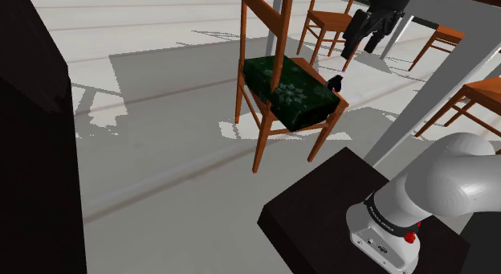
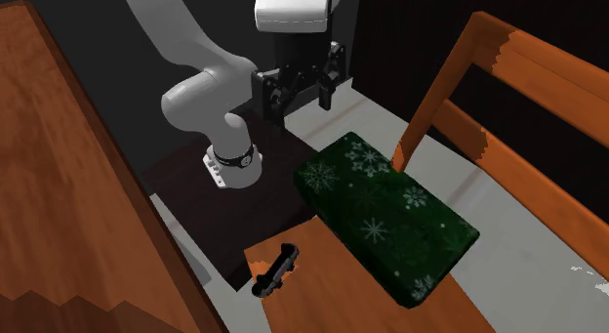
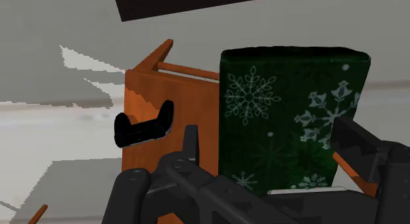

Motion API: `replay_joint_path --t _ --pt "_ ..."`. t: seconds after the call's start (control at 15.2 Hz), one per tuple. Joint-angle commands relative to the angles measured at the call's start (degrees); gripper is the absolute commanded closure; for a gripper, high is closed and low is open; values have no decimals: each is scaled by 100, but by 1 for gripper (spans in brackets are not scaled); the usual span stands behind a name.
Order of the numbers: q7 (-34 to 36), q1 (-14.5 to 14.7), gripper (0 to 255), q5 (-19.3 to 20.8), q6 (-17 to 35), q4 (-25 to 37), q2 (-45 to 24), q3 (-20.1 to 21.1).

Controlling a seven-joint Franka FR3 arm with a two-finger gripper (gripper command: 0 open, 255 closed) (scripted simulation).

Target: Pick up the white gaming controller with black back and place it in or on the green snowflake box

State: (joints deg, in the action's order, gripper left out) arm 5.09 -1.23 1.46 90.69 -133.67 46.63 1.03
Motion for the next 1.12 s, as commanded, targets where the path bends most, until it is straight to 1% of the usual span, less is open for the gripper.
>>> replay_joint_path --t 0.0,0.26,0.53,0.79,0.99,1.06 --pt "0 0 0 0 0 0 0 0" --pt "-355 -130 0 11 689 -486 -106 -538" --pt "-745 -245 0 -18 1397 -858 -377 -1089" --pt "-1191 -307 0 -124 2114 -1106 -820 -1658" --pt "-1582 -291 0 -290 2642 -1203 -1263 -2106" --pt "-1658 -282 0 -330 2733 -1211 -1350 -2186"
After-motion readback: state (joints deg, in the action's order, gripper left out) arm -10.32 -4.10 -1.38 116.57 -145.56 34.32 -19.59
